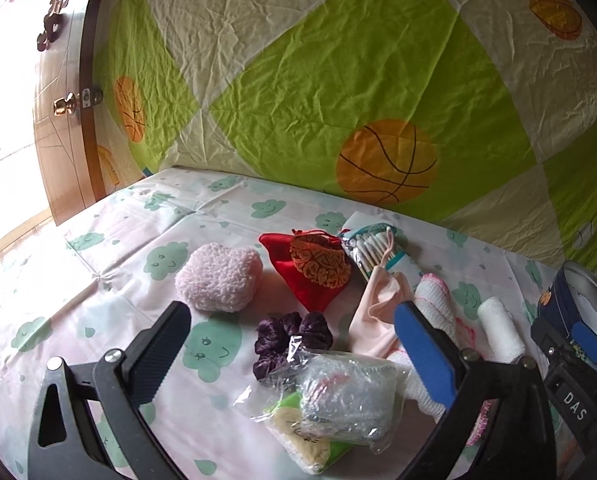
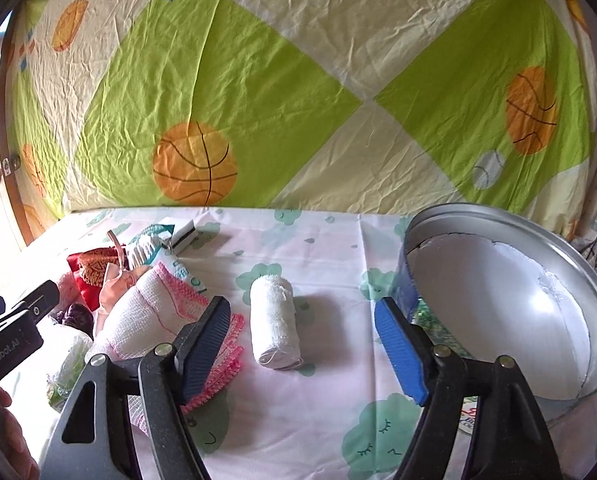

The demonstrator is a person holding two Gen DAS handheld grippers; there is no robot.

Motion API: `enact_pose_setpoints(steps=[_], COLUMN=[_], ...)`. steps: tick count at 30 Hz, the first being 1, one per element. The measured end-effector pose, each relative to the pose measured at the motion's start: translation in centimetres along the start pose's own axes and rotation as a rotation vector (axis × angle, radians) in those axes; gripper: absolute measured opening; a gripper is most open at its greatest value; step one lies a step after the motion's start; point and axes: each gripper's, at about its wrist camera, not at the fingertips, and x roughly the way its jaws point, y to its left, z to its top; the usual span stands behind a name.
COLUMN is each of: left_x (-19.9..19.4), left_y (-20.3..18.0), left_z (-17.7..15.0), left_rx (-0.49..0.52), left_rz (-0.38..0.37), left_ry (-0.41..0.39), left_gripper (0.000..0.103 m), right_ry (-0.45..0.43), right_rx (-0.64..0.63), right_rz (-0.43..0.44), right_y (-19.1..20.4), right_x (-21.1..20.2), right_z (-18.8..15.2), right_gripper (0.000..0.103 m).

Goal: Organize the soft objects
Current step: 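Grasp the white gauze roll with the right gripper while the left gripper grasps the pink-edged towel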

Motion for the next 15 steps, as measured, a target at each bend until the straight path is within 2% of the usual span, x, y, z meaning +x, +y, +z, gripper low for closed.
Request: enact_pose_setpoints(steps=[4, 7, 11, 14, 15], left_x=[-0.3, -0.5, -0.8, -1.0, -1.0], left_y=[-0.9, -1.4, -2.2, -2.6, -2.8], left_z=[0.1, 0.1, 0.2, 0.2, 0.2], left_rx=[0.043, 0.067, 0.107, 0.125, 0.133], left_rz=[-0.017, -0.039, -0.056, -0.067, -0.062], left_ry=[-0.016, -0.025, -0.044, -0.055, -0.060], left_gripper=[0.103, 0.103, 0.103, 0.103, 0.103], right_ry=[0.080, 0.147, 0.268, 0.349, 0.363], right_rx=[-0.019, -0.028, -0.027, -0.028, -0.023], right_rz=[0.017, 0.028, 0.035, 0.045, 0.049], right_y=[1.1, 1.6, 2.0, 2.1, 2.1], right_x=[2.4, 4.6, 7.8, 9.3, 9.6], right_z=[0.5, 0.9, 0.9, 0.6, 0.5], right_gripper=[0.075, 0.064, 0.059, 0.047, 0.037])
